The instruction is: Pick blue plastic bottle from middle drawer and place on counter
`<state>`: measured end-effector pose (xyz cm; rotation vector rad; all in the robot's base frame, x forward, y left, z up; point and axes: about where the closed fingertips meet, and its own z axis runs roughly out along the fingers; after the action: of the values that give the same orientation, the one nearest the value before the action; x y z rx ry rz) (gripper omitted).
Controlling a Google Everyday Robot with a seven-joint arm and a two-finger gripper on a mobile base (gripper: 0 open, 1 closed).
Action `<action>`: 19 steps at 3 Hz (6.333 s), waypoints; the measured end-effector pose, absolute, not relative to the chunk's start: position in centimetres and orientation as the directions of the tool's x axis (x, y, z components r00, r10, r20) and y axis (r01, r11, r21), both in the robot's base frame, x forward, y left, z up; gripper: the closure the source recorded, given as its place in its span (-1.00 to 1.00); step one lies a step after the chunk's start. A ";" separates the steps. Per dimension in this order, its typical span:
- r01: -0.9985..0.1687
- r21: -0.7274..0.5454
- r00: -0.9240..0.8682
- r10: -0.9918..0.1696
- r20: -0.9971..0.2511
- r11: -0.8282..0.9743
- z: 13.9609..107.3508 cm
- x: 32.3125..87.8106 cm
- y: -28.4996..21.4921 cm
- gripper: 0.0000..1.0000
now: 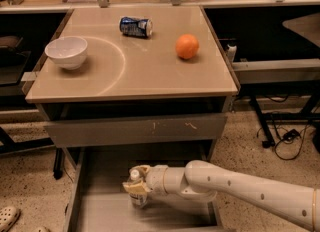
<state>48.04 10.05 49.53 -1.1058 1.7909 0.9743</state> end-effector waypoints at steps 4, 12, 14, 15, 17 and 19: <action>-0.868 0.199 -0.329 -0.226 -0.917 0.456 61.7 46.3 8.2 1.00; -0.898 -0.033 -0.124 -0.324 -0.938 0.439 87.5 48.7 9.4 1.00; -0.900 -0.079 -0.079 -0.338 -0.938 0.430 90.9 48.8 9.3 1.00; -0.892 -0.129 -0.038 -0.357 -0.933 0.434 94.8 49.3 8.6 1.00; -0.872 -0.174 -0.012 -0.376 -0.927 0.457 99.2 51.4 6.4 1.00; -0.902 -0.078 -0.040 -0.262 -0.964 0.424 101.0 57.7 6.9 1.00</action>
Offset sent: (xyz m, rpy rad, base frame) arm -0.0246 -0.0281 0.1272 0.0560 -0.0098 -0.2034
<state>57.72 6.93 100.98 -1.0593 1.5626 0.7182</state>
